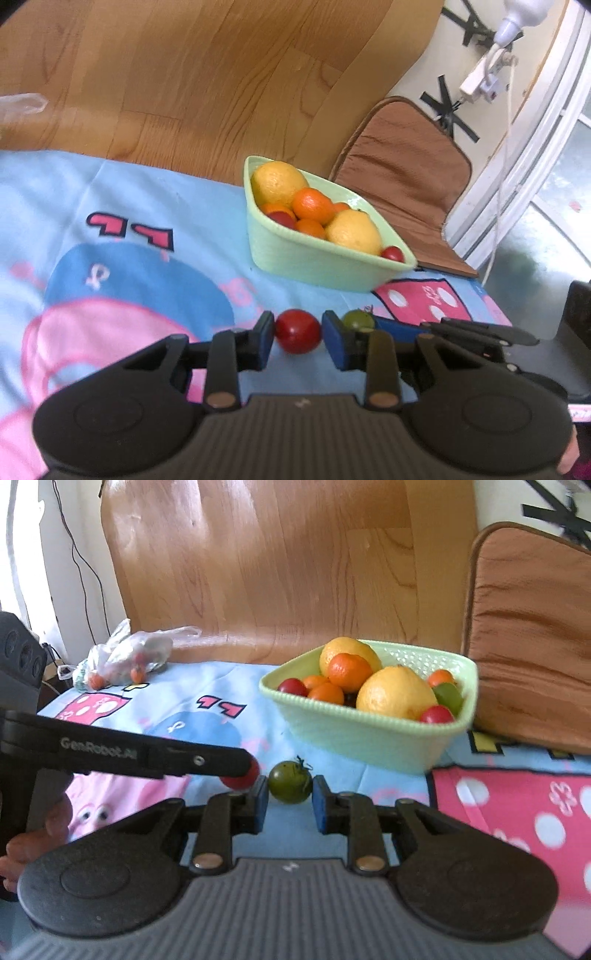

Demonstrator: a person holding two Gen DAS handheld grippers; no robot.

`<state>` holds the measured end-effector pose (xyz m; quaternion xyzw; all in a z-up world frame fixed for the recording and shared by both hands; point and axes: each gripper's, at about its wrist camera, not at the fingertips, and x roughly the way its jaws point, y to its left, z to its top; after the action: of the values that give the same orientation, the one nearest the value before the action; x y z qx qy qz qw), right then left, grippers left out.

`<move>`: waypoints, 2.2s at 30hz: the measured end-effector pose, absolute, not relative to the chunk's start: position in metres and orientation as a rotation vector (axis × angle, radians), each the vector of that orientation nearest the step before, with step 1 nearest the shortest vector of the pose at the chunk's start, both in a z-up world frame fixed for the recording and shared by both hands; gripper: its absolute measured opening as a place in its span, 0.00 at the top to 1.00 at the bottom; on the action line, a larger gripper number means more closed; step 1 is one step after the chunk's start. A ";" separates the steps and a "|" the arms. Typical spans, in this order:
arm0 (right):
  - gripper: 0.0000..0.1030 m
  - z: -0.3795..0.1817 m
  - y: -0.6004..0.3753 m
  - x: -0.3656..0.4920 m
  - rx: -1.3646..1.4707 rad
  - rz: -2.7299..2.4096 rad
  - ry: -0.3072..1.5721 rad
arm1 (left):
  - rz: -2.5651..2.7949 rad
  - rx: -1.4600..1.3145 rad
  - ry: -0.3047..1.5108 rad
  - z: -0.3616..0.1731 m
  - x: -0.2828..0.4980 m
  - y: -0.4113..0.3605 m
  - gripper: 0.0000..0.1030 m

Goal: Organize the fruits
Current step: 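Grasp another red cherry tomato with the left tool while the right tool grasps a green tomato, then carry both tomatoes over the basket and open both tools to drop them in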

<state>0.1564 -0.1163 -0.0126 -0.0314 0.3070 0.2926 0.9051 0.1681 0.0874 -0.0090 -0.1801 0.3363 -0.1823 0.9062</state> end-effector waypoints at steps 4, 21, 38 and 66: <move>0.73 -0.011 -0.127 0.134 -0.048 0.599 0.631 | -0.391 -0.373 0.688 -0.007 0.138 0.085 0.72; 0.67 -0.028 -0.139 0.052 -0.187 0.550 0.557 | -0.374 -0.170 0.654 -0.012 0.061 0.055 0.61; 0.72 -0.025 -0.141 0.051 -0.181 0.571 0.536 | -0.388 -0.080 0.666 -0.010 0.070 0.042 0.78; 0.71 -0.010 -0.165 0.134 0.027 0.527 0.476 | -0.401 -0.010 0.699 -0.013 0.111 0.023 0.70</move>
<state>0.1338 -0.1649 -0.0095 0.0131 0.2328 0.2578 0.9377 0.1109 0.0231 -0.0126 -0.0047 0.3400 -0.1953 0.9199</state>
